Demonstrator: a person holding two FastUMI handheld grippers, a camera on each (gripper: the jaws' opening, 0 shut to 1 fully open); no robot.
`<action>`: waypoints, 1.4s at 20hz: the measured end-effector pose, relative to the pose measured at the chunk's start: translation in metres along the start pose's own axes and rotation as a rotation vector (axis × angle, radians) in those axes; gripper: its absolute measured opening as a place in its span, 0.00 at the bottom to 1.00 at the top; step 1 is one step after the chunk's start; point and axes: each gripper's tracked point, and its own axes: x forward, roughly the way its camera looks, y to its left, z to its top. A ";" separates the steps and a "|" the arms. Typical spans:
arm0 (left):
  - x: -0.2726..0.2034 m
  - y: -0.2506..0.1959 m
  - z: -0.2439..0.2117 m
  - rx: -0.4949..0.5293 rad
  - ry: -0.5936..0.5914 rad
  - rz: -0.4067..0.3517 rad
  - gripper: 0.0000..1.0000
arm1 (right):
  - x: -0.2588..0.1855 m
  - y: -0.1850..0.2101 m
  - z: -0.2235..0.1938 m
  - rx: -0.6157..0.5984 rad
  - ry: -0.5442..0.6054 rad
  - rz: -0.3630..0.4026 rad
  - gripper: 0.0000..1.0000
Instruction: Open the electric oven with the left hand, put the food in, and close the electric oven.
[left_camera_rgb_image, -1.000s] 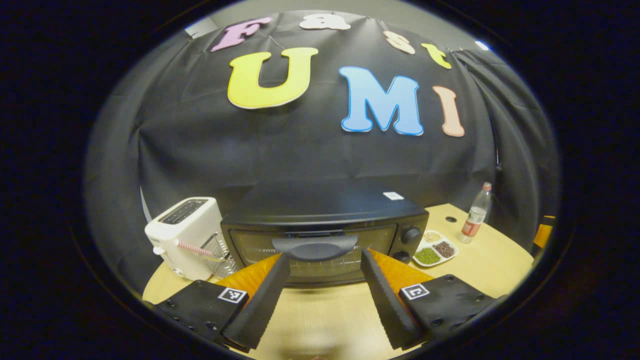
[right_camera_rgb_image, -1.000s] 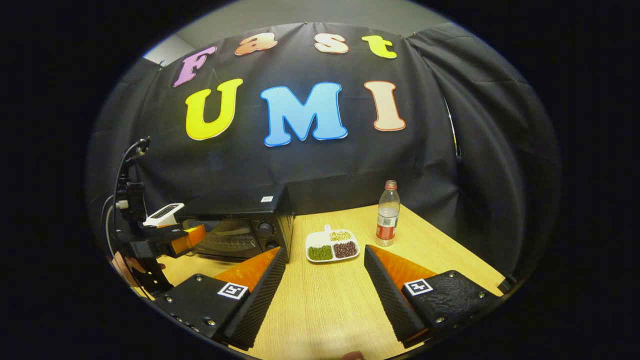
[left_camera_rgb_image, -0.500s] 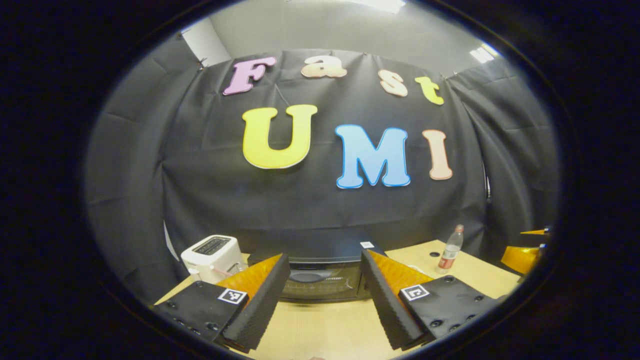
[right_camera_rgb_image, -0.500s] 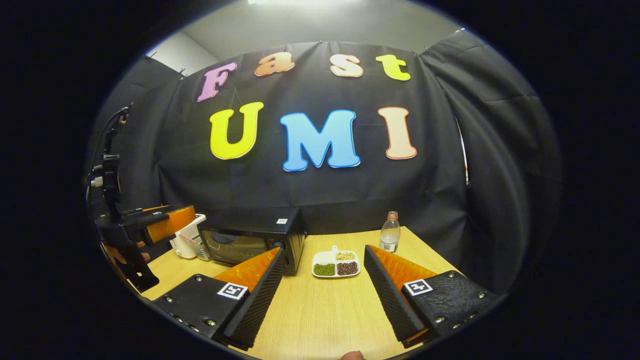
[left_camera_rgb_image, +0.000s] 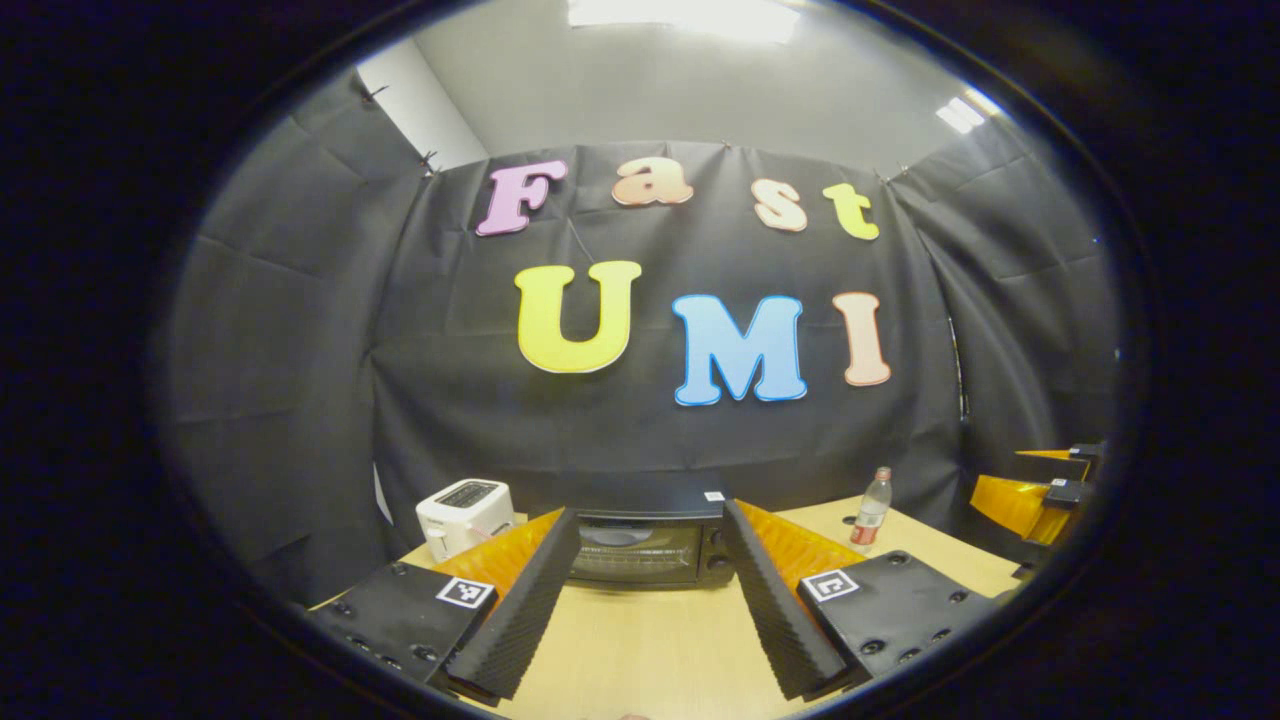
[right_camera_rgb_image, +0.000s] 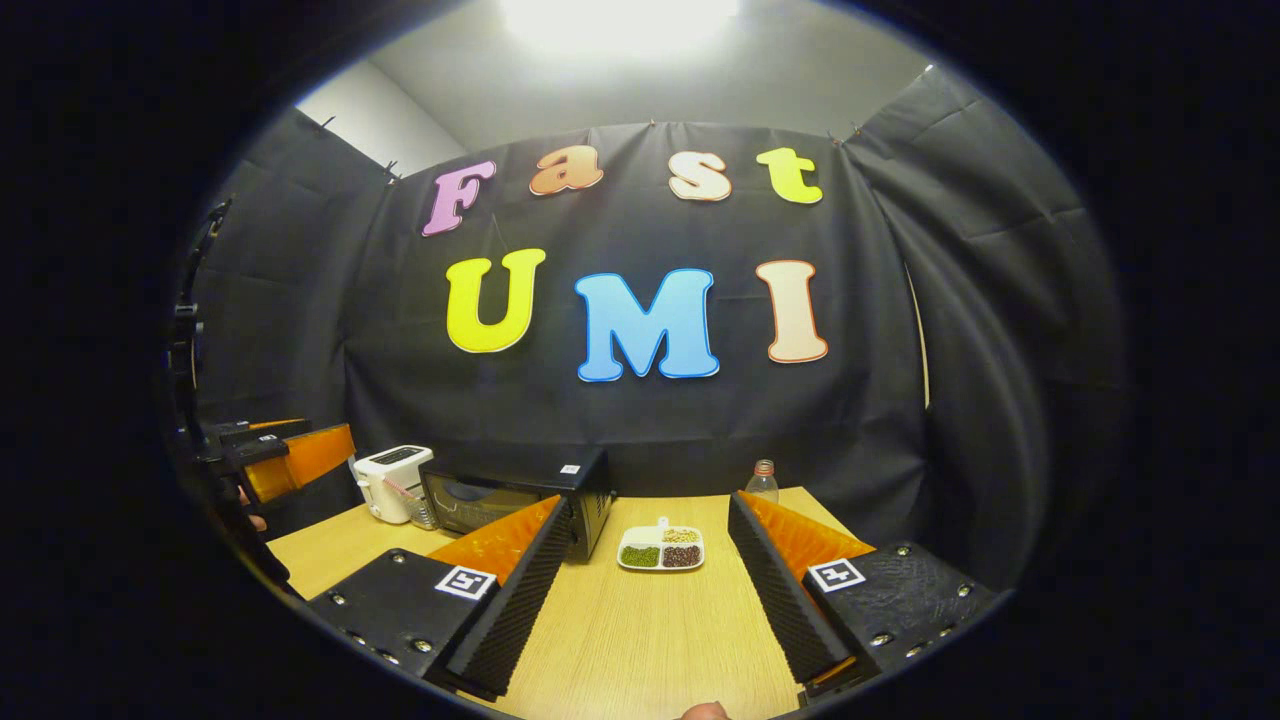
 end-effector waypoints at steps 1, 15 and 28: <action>-0.010 0.001 0.004 0.007 -0.008 0.001 1.00 | -0.006 0.001 0.002 0.004 -0.006 0.000 0.98; -0.067 0.049 0.021 0.019 -0.058 -0.019 0.96 | -0.056 0.035 0.009 0.030 -0.056 -0.057 0.98; -0.069 0.058 0.026 0.006 -0.074 -0.022 1.00 | -0.059 0.045 0.033 -0.011 -0.098 -0.055 0.98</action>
